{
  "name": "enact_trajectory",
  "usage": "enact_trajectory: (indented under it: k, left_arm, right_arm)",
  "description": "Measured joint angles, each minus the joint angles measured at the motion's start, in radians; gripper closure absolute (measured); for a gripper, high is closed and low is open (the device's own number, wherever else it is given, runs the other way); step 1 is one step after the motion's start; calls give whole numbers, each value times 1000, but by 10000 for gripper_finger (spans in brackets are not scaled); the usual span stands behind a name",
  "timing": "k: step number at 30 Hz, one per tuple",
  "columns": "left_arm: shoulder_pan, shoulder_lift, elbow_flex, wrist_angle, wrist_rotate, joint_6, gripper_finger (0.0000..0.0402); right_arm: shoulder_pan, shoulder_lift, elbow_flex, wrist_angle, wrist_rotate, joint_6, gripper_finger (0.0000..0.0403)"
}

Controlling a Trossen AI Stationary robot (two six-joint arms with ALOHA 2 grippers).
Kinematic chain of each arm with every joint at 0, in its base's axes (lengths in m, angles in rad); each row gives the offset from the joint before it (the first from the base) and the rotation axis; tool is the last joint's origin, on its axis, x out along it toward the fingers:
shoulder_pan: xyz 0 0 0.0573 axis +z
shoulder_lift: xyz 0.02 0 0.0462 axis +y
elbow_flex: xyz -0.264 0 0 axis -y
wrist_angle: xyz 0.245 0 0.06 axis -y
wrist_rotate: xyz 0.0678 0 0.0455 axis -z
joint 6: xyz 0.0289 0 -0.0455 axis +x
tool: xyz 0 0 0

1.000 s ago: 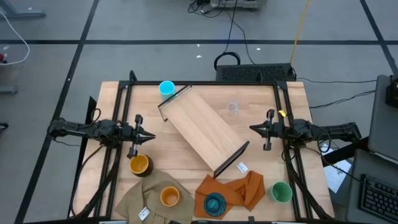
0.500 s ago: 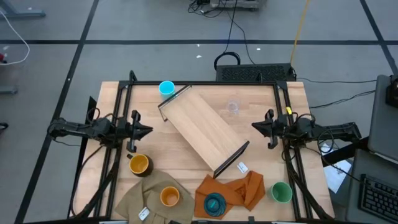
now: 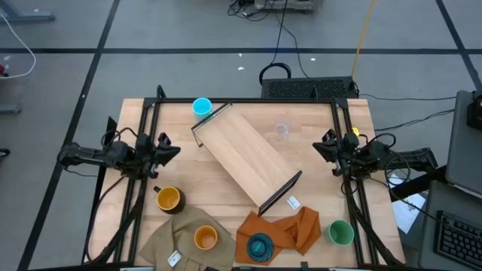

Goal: Stack small to large cups/mugs on shelf
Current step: Put the transparent mug on the shelf

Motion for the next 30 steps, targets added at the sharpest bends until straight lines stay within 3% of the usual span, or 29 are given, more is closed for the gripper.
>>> enact_trajectory:
  k: [4,8,12,18,24,30]
  left_arm:
    - [1,10,0,37,-32,-72,369]
    - [2,10,9,87,-40,-43,369]
    - [2,11,106,13,-32,-25,369]
    - [2,145,453,-412,-91,25,369]
    - [2,424,839,-754,-170,25,369]
    - [2,688,1206,-991,-225,60,369]
  right_arm:
    - [-3,9,0,69,16,64,403]
    - [-20,9,1,208,35,85,403]
    - [-27,17,54,208,30,77,403]
    - [-27,120,273,30,-1,-1,403]
    - [-27,296,513,-194,-5,-24,403]
    - [-27,494,738,-332,-97,-20,403]
